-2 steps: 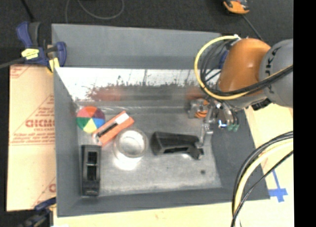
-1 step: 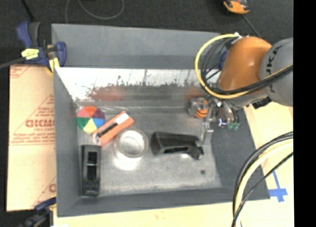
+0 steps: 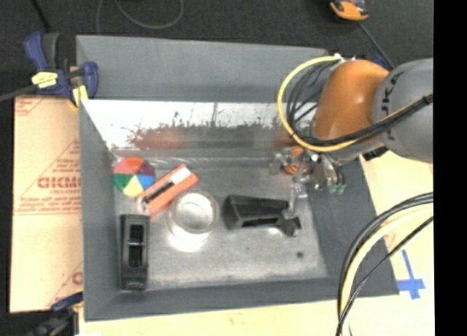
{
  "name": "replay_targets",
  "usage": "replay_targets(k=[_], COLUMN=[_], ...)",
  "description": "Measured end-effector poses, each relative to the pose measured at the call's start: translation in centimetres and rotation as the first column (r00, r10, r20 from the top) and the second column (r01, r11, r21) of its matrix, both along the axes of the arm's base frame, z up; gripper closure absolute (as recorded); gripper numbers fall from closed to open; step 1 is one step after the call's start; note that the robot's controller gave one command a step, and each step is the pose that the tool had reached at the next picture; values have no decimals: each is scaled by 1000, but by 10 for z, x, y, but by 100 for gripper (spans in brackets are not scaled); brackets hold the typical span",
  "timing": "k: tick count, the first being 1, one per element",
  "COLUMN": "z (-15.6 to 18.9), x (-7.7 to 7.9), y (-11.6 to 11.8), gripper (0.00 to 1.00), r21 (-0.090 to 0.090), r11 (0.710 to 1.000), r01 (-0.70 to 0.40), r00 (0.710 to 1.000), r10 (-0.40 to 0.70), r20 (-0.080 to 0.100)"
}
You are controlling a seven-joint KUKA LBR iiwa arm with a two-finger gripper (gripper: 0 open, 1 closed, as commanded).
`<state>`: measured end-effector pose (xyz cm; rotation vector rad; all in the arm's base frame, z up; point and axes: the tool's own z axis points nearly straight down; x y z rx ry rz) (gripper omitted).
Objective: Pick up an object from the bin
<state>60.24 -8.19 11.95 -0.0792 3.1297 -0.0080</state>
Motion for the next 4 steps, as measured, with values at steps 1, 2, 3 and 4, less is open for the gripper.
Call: replay_targets(k=[1,2,3,4], z=[-41,-41,-15,-15], x=[-29,-29,-66,-66], y=[32,32,98,98], gripper=[100,100,100,100], r21=[-3,-3,-2,-2], r11=[998,998,997,997], r01=[64,63,81,80], r00=[998,998,997,997], r10=[-64,-63,-81,-80], r20=[3,3,-12,-12])
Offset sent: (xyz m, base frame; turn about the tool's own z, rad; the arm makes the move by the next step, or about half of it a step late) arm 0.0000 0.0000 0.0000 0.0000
